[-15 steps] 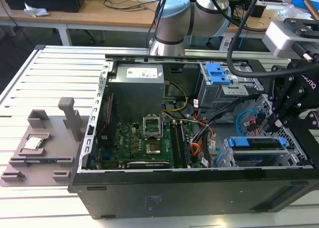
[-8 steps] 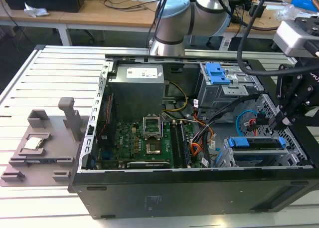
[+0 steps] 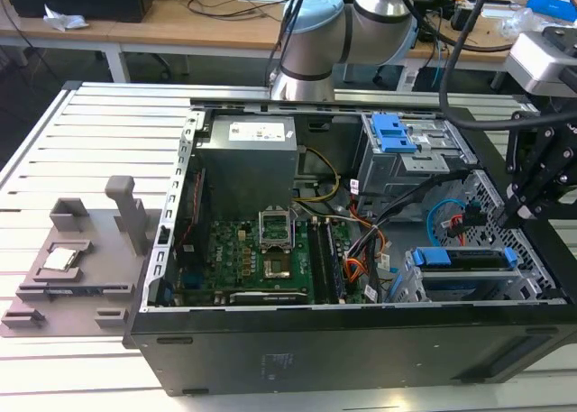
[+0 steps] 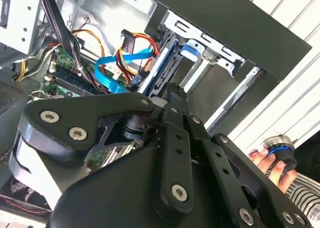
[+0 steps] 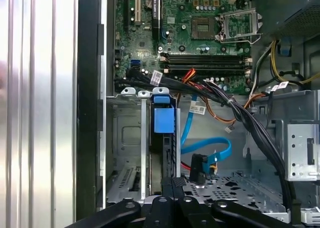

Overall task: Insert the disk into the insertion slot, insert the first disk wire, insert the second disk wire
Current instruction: 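Insert the first disk wire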

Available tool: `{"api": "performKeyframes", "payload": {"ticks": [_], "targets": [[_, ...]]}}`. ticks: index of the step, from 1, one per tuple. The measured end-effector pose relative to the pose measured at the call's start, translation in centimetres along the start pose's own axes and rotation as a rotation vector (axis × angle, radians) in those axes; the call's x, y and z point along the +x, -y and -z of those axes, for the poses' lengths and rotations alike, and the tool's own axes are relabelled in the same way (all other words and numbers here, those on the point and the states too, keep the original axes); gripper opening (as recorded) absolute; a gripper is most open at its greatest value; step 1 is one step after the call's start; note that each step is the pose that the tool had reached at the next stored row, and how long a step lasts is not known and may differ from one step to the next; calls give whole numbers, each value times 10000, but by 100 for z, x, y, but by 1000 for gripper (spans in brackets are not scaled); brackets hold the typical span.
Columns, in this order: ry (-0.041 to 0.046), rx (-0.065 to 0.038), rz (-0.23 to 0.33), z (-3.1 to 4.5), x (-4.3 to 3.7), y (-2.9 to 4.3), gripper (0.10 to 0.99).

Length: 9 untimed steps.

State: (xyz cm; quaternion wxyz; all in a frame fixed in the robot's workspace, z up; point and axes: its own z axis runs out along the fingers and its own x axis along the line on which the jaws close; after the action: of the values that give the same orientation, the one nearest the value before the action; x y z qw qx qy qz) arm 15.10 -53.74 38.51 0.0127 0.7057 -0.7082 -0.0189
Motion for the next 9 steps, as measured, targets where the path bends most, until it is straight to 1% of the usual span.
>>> {"api": "performKeyframes", "payload": {"ticks": [2,3,4,6,9], "targets": [[0,0,0,0,-51,3,106],[0,0,0,-1,-97,5,106],[0,0,0,-1,-127,5,106],[0,0,0,-1,-154,5,106],[0,0,0,-1,-155,5,106]]}}
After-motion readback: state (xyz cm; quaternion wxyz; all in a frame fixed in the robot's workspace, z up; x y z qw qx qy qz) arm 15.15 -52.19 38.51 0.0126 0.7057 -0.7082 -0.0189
